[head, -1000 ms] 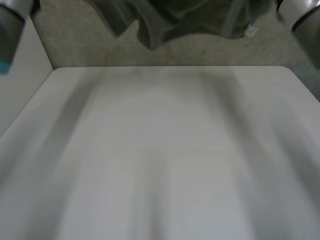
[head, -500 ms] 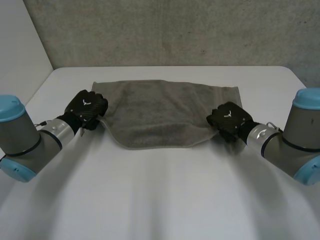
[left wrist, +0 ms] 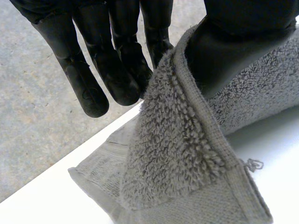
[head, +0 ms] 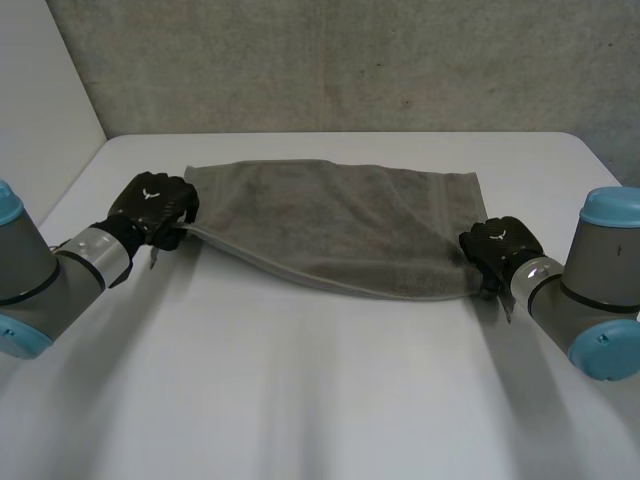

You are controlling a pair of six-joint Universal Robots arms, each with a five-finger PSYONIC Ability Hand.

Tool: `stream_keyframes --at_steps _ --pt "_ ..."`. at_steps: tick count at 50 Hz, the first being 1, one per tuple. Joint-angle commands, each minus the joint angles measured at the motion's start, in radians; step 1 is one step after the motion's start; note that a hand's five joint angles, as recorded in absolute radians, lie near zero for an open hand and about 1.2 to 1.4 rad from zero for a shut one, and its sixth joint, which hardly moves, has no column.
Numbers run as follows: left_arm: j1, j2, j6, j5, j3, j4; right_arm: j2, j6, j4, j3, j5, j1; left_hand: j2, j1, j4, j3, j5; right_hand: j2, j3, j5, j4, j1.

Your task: Fold the towel.

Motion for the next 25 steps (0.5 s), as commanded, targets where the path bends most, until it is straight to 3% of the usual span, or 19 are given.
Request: stream_keyframes --at_steps 1,10,12,15,22,25 --pt "0.015 0.001 -0.003 -0.006 0.004 -0.001 0.0 0.002 0.001 0.005 -0.002 -0.003 0.05 0.102 0.038 0.049 0.088 -0.037 -0.034 0.008 -0.025 -0.019" --pt "0.038 0.045 -0.006 -0.007 -0.009 -0.021 -0.115 0.002 0.049 0.04 -0.005 -0.024 0.05 0.102 0.038 0.049 0.088 0.065 0.069 0.111 0.078 0.084" --pt "0.037 0.079 -0.028 -0.006 -0.014 -0.034 -0.152 0.002 0.073 0.054 -0.015 -0.026 0.05 0.102 0.038 0.049 0.088 0.52 0.524 0.566 0.533 0.539" --pt "0.037 0.114 -0.069 -0.006 -0.017 -0.045 -0.166 -0.002 0.101 0.063 -0.026 -0.026 0.05 0.102 0.038 0.049 0.088 0.718 0.722 0.763 0.73 0.737" --pt "0.035 0.177 -0.114 0.005 -0.046 -0.084 -0.212 -0.012 0.223 0.062 -0.087 -0.038 0.05 0.102 0.038 0.049 0.088 0.719 0.723 0.764 0.731 0.738" --pt "0.043 0.297 -0.115 0.005 -0.101 -0.108 -0.276 -0.012 0.289 0.053 -0.126 -0.073 0.05 0.102 0.038 0.049 0.088 0.719 0.723 0.764 0.731 0.738"
